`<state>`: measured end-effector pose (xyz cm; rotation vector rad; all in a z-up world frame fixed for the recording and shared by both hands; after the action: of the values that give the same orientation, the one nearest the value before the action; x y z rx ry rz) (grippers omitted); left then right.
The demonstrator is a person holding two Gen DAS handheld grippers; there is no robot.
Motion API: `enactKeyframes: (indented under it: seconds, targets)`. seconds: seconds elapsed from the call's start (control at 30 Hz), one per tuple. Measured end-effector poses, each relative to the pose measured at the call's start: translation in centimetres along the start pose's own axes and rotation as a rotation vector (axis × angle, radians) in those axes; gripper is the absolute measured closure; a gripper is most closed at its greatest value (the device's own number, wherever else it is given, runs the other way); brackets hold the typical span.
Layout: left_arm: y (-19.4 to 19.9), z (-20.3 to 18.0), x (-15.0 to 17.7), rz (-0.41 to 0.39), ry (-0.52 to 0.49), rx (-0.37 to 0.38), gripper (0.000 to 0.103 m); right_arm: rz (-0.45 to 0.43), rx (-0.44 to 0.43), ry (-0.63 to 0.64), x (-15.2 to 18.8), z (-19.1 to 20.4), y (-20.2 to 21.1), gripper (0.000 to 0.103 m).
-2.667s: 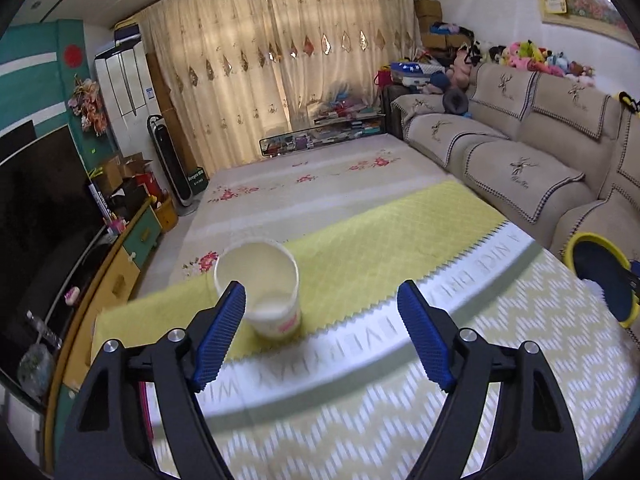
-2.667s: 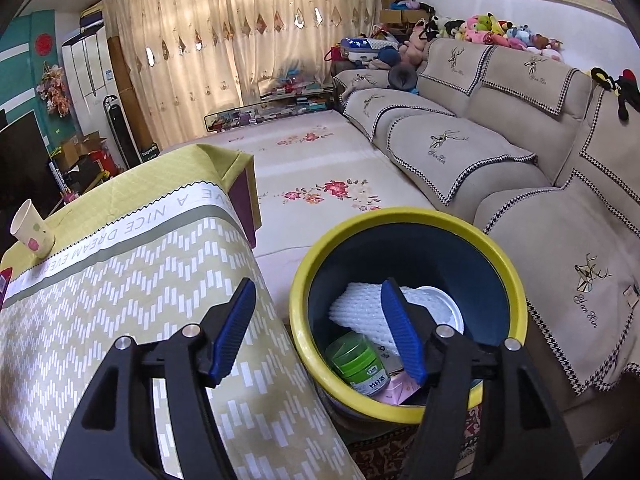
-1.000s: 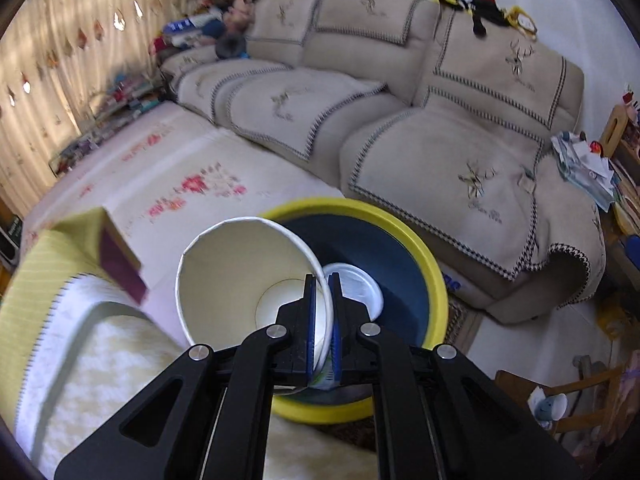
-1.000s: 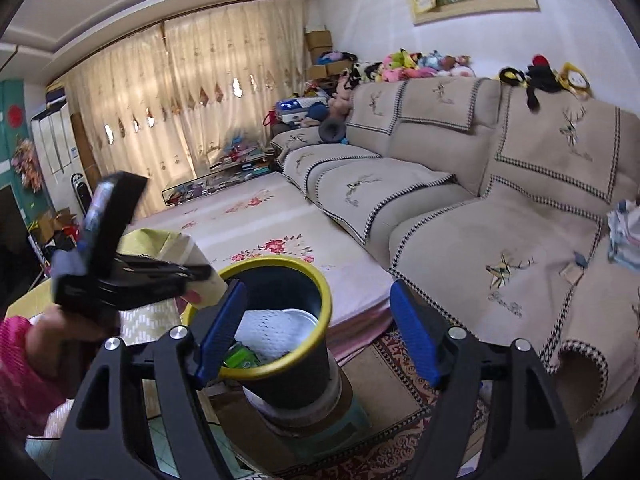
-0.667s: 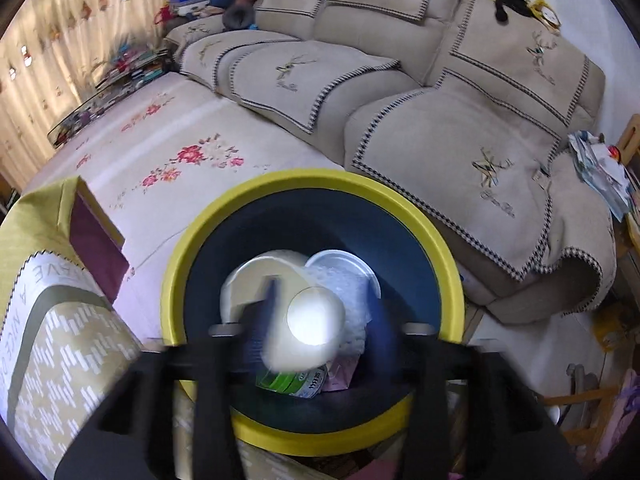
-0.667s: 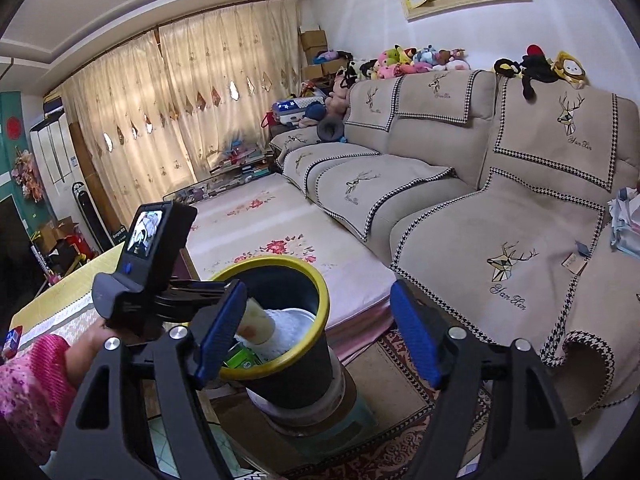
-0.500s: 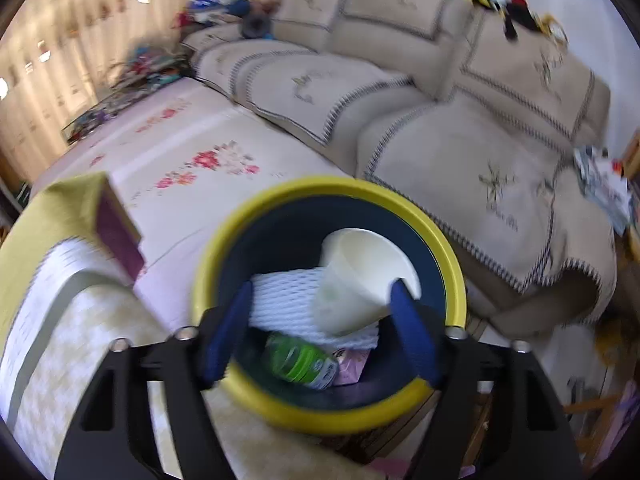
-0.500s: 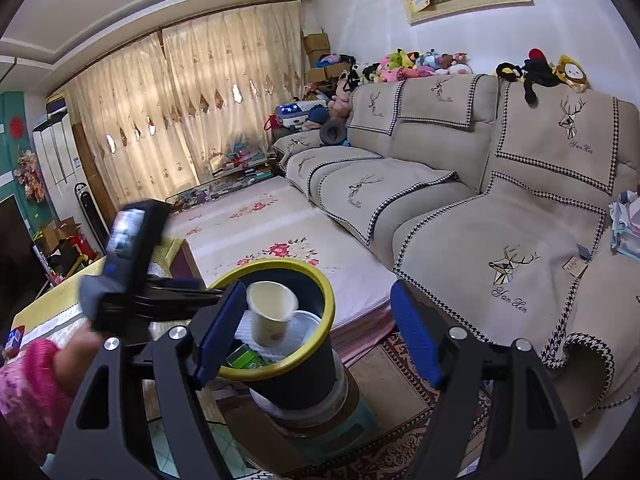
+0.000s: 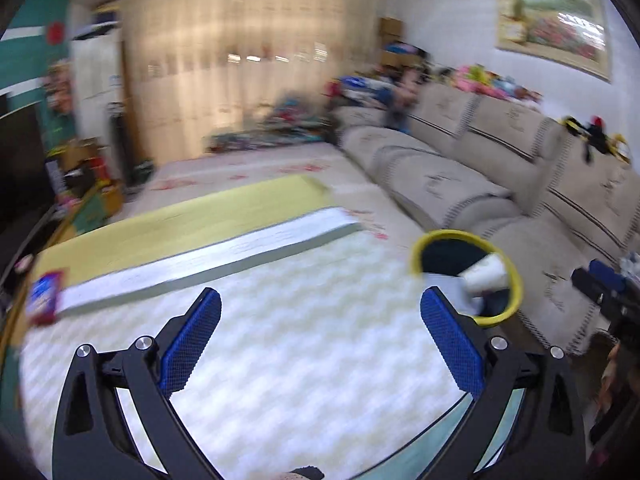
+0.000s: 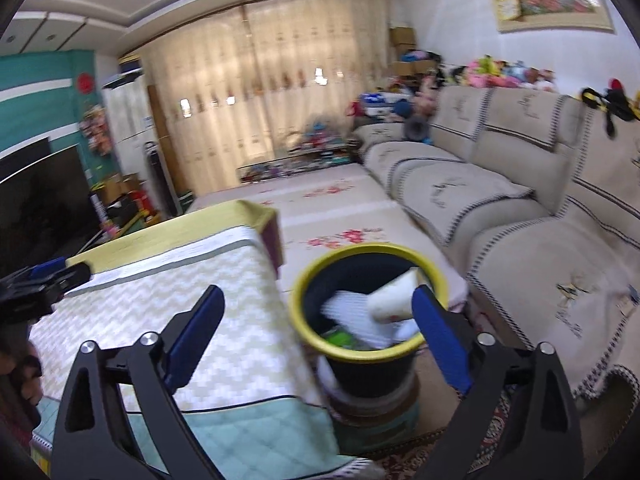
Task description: Collect trash
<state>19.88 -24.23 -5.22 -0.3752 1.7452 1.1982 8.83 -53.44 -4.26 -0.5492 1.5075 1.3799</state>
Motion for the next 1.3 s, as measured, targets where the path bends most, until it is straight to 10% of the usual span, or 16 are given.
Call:
enactKeyframes:
  seconds: [0.47, 1.3]
  targets:
    - [14.1, 10.9, 7.9, -0.101, 0.224, -0.218, 0.005, -0.006, -0.074, 0.07, 0.6, 5.3, 3.0, 0.007]
    - [15.5, 10.1, 9.0, -0.108, 0.251, -0.277, 0.005, 0.014, -0.076, 0.089, 1.3, 6.3, 2.8, 0.007]
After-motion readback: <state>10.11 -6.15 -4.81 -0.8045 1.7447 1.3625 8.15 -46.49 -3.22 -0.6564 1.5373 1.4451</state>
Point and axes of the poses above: each gripper's, at about its wrist camera, not at the fingertips, and y roughly against the way its jaws point, z to its left, x to its underside, the point moved 8 cm from there along -y, roughly the way its jaws point, and after that the axes turned 6 degrees about x, right-handed, at the moved point
